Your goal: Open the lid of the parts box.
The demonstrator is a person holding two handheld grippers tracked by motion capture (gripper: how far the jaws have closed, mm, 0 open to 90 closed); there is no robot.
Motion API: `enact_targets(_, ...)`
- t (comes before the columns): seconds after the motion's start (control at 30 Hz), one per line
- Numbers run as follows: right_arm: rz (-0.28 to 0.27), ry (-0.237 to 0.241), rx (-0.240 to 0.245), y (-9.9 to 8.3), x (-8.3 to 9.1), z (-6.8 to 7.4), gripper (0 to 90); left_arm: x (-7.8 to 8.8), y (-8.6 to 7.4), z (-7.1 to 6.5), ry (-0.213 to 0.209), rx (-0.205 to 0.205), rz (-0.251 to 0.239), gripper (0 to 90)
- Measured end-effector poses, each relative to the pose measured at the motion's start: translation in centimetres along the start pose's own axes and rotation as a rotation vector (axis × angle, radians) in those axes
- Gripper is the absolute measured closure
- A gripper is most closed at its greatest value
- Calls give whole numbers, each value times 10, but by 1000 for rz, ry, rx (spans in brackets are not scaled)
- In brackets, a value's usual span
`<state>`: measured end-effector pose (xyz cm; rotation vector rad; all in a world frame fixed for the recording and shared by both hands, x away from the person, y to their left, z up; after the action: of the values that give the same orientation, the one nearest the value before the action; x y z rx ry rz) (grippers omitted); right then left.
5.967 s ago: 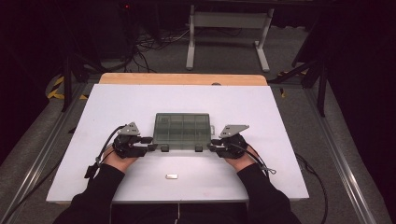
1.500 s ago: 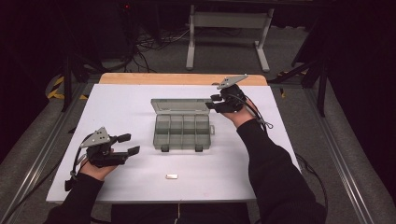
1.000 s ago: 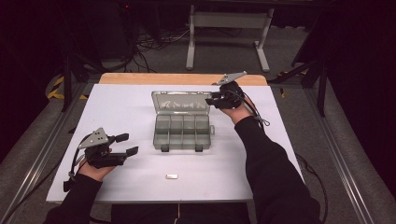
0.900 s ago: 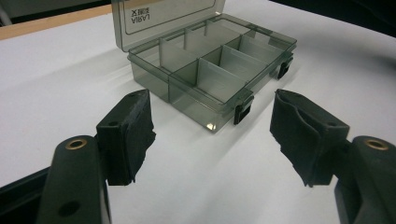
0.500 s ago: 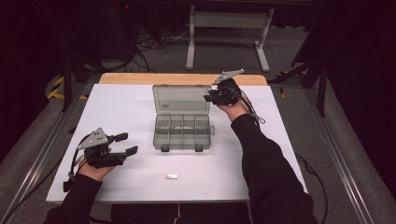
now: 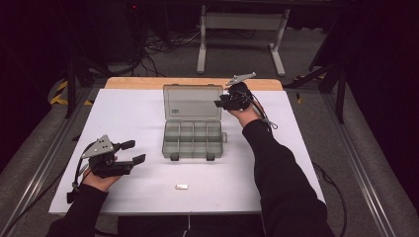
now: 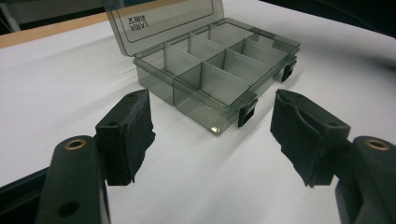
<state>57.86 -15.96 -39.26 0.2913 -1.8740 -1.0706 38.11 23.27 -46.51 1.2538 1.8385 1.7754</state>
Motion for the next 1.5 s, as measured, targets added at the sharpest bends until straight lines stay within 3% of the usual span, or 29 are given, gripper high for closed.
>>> enact_targets(0.23, 5, 9, -14, -3, -6, -2, 580, 0, 0, 0, 0, 2, -1, 302)
enact_targets(0.53, 24, 34, -37, -9, -17, -2, 479, 0, 0, 0, 1, 0, -1, 302)
enact_targets(1.5, 94, 86, -100, -29, -36, -5, 394, 0, 0, 0, -1, -1, 2, 302)
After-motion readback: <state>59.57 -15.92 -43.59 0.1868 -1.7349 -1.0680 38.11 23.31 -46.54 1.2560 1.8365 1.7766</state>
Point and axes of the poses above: each handheld gripper's, and its own axes: x roughly backward along the jaws, y roughly out of its top, z roughly to its left, the point moved 2 cm from there along -x, roughly forward along the jaws, and after that the axes turned 9 degrees about x, right-handed, at the moved point
